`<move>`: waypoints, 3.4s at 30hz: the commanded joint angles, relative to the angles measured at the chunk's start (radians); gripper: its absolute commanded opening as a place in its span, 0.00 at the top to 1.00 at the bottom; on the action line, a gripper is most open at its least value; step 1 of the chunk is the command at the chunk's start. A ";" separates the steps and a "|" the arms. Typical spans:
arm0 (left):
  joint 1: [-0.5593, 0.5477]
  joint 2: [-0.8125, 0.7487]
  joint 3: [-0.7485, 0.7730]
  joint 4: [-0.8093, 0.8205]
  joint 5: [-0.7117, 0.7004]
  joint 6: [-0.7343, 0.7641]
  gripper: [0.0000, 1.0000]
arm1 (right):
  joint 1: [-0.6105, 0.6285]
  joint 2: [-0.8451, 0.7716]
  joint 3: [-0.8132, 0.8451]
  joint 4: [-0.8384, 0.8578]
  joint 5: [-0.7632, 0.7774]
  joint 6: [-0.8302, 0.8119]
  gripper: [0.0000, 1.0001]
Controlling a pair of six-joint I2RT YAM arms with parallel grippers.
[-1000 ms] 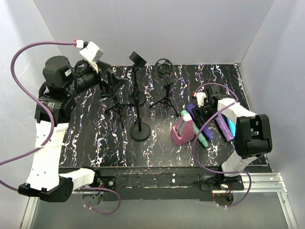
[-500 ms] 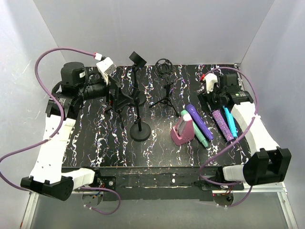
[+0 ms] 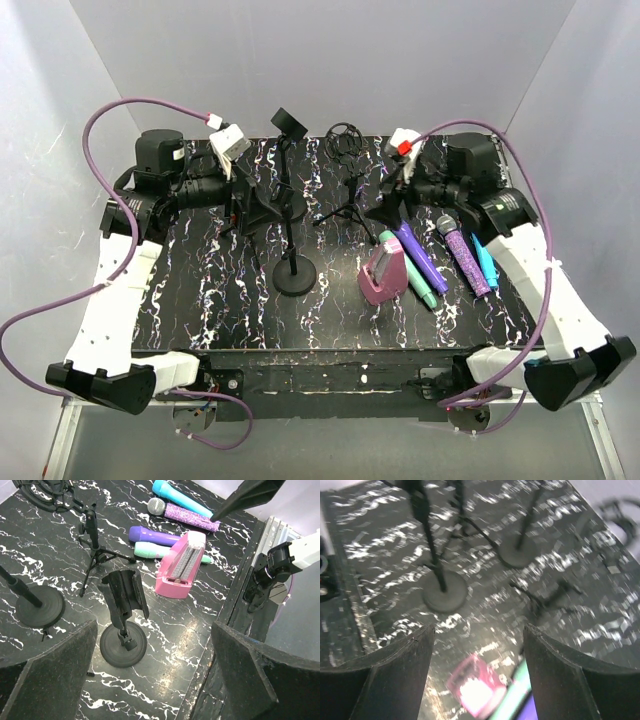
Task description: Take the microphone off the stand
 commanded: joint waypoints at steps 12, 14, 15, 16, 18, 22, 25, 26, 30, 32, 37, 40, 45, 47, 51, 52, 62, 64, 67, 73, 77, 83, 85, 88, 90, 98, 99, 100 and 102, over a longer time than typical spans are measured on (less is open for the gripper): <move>0.005 -0.014 0.105 -0.207 -0.107 0.036 0.04 | 0.348 0.200 0.081 0.338 0.029 0.181 0.18; 0.005 -0.026 0.123 -0.206 -0.179 -0.001 0.02 | 0.397 0.195 0.065 0.406 0.124 0.220 0.16; 0.007 -0.031 0.134 -0.200 -0.228 -0.037 0.02 | 0.419 0.201 0.077 0.423 0.173 0.240 0.15; 0.005 -0.037 0.142 -0.189 -0.277 -0.091 0.02 | 0.437 0.215 0.094 0.423 0.219 0.263 0.14; 0.005 -0.057 0.140 -0.155 -0.423 -0.188 0.02 | 0.451 0.244 0.139 0.408 0.260 0.328 0.14; 0.053 -0.101 0.103 -0.121 -0.587 -0.245 0.02 | 0.464 0.331 0.243 0.331 0.362 0.457 0.12; 0.053 -0.117 0.084 -0.121 -0.626 -0.225 0.02 | 0.467 0.388 0.318 0.287 0.389 0.520 0.12; 0.053 -0.124 0.074 -0.117 -0.626 -0.227 0.02 | 0.468 0.400 0.332 0.282 0.392 0.527 0.14; 0.058 -0.160 0.047 -0.123 -0.580 -0.230 0.02 | 0.481 0.445 0.412 0.210 0.444 0.521 0.24; 0.058 -0.169 0.044 -0.127 -0.557 -0.233 0.02 | 0.481 0.440 0.418 0.187 0.441 0.502 0.28; 0.058 -0.186 0.011 -0.114 -0.474 -0.207 0.02 | 0.455 0.408 0.381 0.162 0.221 0.369 0.42; 0.058 -0.213 -0.027 -0.095 -0.402 -0.135 0.02 | 0.402 0.426 0.386 0.156 0.021 0.324 0.53; 0.058 -0.249 -0.099 -0.058 -0.221 0.011 0.02 | 0.306 0.521 0.502 0.199 -0.347 0.245 0.51; 0.058 -0.252 -0.146 -0.025 -0.143 0.062 0.02 | 0.293 0.577 0.589 0.170 -0.386 0.209 0.51; 0.059 -0.224 -0.258 0.136 -0.063 0.059 0.06 | 0.286 0.672 0.741 0.118 -0.465 0.186 0.51; 0.058 -0.214 -0.281 0.196 -0.042 0.051 0.08 | 0.286 0.683 0.757 0.110 -0.490 0.182 0.49; 0.059 -0.053 -0.331 0.394 0.117 0.149 0.13 | 0.263 0.542 0.602 0.214 -0.389 0.192 0.13; 0.059 -0.022 -0.325 0.396 0.143 0.166 0.13 | 0.246 0.525 0.594 0.256 -0.371 0.244 0.12; 0.056 0.018 -0.322 0.413 0.176 0.198 0.13 | 0.227 0.520 0.631 0.259 -0.363 0.301 0.12; 0.038 0.105 -0.297 0.458 0.213 0.226 0.18 | 0.204 0.482 0.608 0.202 -0.354 0.275 0.12; 0.036 0.130 -0.325 0.575 0.180 0.180 0.25 | 0.168 0.427 0.532 0.187 -0.323 0.284 0.13; 0.035 0.147 -0.374 0.762 0.152 0.068 0.46 | 0.135 0.321 0.363 0.142 -0.277 0.254 0.14; 0.028 0.150 -0.371 0.767 0.158 0.050 0.55 | 0.131 0.293 0.314 0.130 -0.253 0.252 0.14; 0.019 0.138 -0.371 0.765 0.166 0.019 0.65 | 0.119 0.252 0.216 0.129 -0.211 0.277 0.15; 0.015 0.129 -0.374 0.762 0.158 -0.021 0.74 | 0.115 0.236 0.159 0.124 -0.181 0.278 0.16; -0.019 -0.008 -0.395 0.738 -0.196 -0.416 1.00 | 0.125 0.276 0.125 0.072 -0.020 0.349 0.28; -0.021 -0.025 -0.394 0.694 -0.272 -0.468 1.00 | 0.131 0.282 0.113 0.078 -0.003 0.359 0.29; -0.022 -0.031 -0.386 0.655 -0.338 -0.505 1.00 | 0.143 0.285 0.104 0.087 0.011 0.370 0.29; -0.021 -0.031 -0.372 0.569 -0.479 -0.599 1.00 | 0.163 0.307 0.103 0.080 0.025 0.388 0.31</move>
